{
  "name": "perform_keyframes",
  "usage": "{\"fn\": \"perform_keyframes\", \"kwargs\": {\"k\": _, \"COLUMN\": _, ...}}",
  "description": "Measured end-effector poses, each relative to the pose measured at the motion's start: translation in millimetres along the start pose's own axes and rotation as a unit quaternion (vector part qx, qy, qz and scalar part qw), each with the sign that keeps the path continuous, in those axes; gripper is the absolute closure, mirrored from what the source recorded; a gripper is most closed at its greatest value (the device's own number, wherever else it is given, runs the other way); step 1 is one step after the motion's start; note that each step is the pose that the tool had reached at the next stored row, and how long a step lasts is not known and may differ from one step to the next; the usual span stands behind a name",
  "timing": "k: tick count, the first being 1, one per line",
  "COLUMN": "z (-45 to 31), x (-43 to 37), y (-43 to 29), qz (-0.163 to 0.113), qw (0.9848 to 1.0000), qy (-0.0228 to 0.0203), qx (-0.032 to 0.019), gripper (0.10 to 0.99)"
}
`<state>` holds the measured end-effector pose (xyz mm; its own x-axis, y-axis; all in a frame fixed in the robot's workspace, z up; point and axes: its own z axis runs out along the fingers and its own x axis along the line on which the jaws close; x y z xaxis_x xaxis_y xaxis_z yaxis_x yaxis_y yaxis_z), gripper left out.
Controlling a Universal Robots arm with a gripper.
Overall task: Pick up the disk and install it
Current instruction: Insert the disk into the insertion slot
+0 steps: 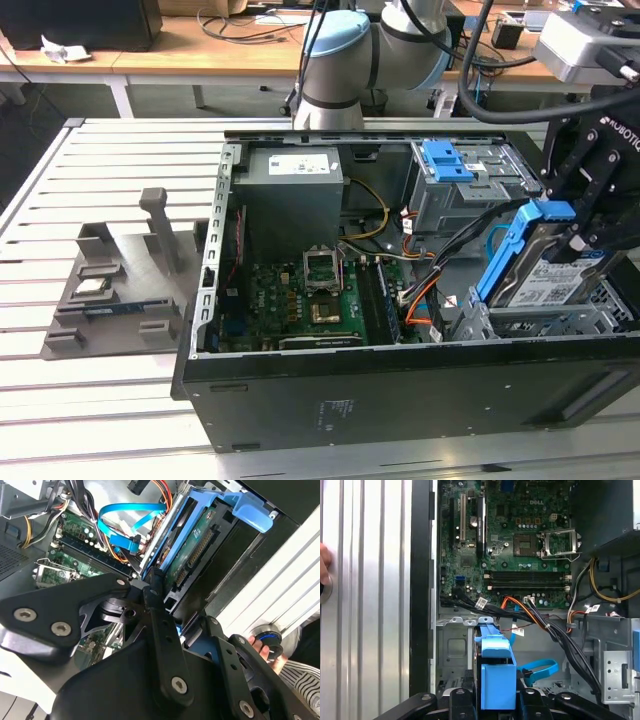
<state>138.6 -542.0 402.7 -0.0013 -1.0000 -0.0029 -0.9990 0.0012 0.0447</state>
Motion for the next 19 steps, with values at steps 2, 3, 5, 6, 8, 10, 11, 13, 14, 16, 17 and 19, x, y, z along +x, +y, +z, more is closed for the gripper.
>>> {"fn": "perform_keyframes", "kwargs": {"k": 2, "z": 0.4, "x": 0.0, "y": 0.0, "qz": 0.0, "qw": 1.0, "qy": 0.0001, "qx": 0.0, "gripper": 0.718}}
{"fn": "perform_keyframes", "kwargs": {"k": 3, "z": 0.4, "x": 0.0, "y": 0.0, "qz": 0.0, "qw": 1.0, "qy": 0.0001, "qx": 0.0, "gripper": 0.718}}
{"fn": "perform_keyframes", "kwargs": {"k": 5, "z": 0.6, "x": 0.0, "y": 0.0, "qz": 0.0, "qw": 1.0, "qy": 0.0, "qx": 0.0, "gripper": 0.718}}
{"fn": "perform_keyframes", "kwargs": {"k": 6, "z": 0.6, "x": 0.0, "y": 0.0, "qz": 0.0, "qw": 1.0, "qy": 0.0, "qx": 0.0, "gripper": 0.718}}
{"fn": "perform_keyframes", "kwargs": {"k": 8, "z": 0.6, "x": 0.0, "y": 0.0, "qz": 0.0, "qw": 1.0, "qy": 0.0001, "qx": 0.0, "gripper": 0.706}}
{"fn": "perform_keyframes", "kwargs": {"k": 10, "z": 0.7, "x": 0.0, "y": 0.0, "qz": 0.0, "qw": 1.0, "qy": -0.0001, "qx": 0.0, "gripper": 0.643}}
{"fn": "perform_keyframes", "kwargs": {"k": 11, "z": 0.7, "x": 0.0, "y": 0.0, "qz": 0.0, "qw": 1.0, "qy": 0.0, "qx": 0.0, "gripper": 0.643}}
{"fn": "perform_keyframes", "kwargs": {"k": 13, "z": 0.7, "x": 0.0, "y": 0.0, "qz": 0.0, "qw": 1.0, "qy": -0.0001, "qx": 0.0, "gripper": 0.643}}
{"fn": "perform_keyframes", "kwargs": {"k": 14, "z": 0.7, "x": 0.0, "y": 0.0, "qz": 0.0, "qw": 1.0, "qy": 0.0, "qx": 0.0, "gripper": 0.643}}
{"fn": "perform_keyframes", "kwargs": {"k": 16, "z": 0.7, "x": 0.0, "y": 0.0, "qz": 0.0, "qw": 1.0, "qy": 0.0, "qx": 0.0, "gripper": 0.659}}
{"fn": "perform_keyframes", "kwargs": {"k": 17, "z": 0.7, "x": 0.0, "y": 0.0, "qz": 0.0, "qw": 1.0, "qy": 0.0, "qx": 0.0, "gripper": 0.725}}
{"fn": "perform_keyframes", "kwargs": {"k": 19, "z": 0.8, "x": 0.0, "y": 0.0, "qz": 0.0, "qw": 1.0, "qy": 0.0, "qx": 0.0, "gripper": 0.784}}
